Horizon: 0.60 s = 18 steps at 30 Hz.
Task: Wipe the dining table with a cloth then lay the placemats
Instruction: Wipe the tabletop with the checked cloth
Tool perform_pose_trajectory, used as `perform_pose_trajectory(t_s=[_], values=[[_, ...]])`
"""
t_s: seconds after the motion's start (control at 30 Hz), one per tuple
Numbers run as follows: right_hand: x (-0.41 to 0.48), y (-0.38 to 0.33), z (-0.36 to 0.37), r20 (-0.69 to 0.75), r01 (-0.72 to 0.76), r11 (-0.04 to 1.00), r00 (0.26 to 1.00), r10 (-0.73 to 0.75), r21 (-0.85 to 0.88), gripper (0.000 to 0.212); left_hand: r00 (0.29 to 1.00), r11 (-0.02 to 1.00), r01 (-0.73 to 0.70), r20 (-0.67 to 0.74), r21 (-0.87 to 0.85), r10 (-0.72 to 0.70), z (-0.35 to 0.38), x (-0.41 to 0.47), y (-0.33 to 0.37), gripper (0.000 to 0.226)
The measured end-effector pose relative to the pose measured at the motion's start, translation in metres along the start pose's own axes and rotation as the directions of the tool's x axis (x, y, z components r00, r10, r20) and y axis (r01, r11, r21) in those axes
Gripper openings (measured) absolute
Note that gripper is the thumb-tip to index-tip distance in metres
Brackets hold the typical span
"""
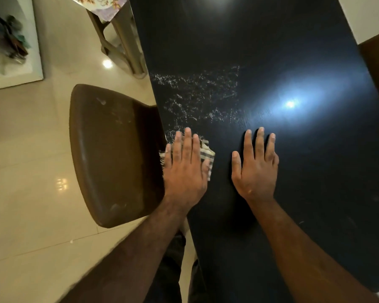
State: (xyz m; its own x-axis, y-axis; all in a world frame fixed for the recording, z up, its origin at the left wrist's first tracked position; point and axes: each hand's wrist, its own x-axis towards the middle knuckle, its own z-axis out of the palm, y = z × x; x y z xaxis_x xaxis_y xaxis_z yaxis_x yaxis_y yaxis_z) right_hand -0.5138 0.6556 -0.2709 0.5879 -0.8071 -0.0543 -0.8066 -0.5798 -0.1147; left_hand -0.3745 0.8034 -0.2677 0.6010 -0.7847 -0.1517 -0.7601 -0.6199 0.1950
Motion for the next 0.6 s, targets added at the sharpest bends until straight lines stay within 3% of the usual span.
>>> perform_pose_trajectory(t_s=[0.17, 0.37, 0.6], values=[[0.016, -0.003, 0.007, -0.019, 0.093, 0.995, 0.995, -0.094, -0.046, 0.077, 0.995, 0.995, 0.092, -0.039, 0.034, -0.091, -0.021, 0.078, -0.027, 0.077], [0.06, -0.023, 0.008, -0.053, 0.07, 0.997, 0.996, -0.071, -0.029, 0.081, 0.987, 0.988, 0.149, -0.07, 0.043, -0.146, -0.03, 0.135, -0.035, 0.077], [0.093, -0.031, 0.008, -0.056, 0.077, 0.997, 0.995, -0.078, -0.015, 0.078, 0.994, 0.992, -0.112, 0.023, 0.052, 0.111, 0.0, 0.031, -0.001, 0.077]])
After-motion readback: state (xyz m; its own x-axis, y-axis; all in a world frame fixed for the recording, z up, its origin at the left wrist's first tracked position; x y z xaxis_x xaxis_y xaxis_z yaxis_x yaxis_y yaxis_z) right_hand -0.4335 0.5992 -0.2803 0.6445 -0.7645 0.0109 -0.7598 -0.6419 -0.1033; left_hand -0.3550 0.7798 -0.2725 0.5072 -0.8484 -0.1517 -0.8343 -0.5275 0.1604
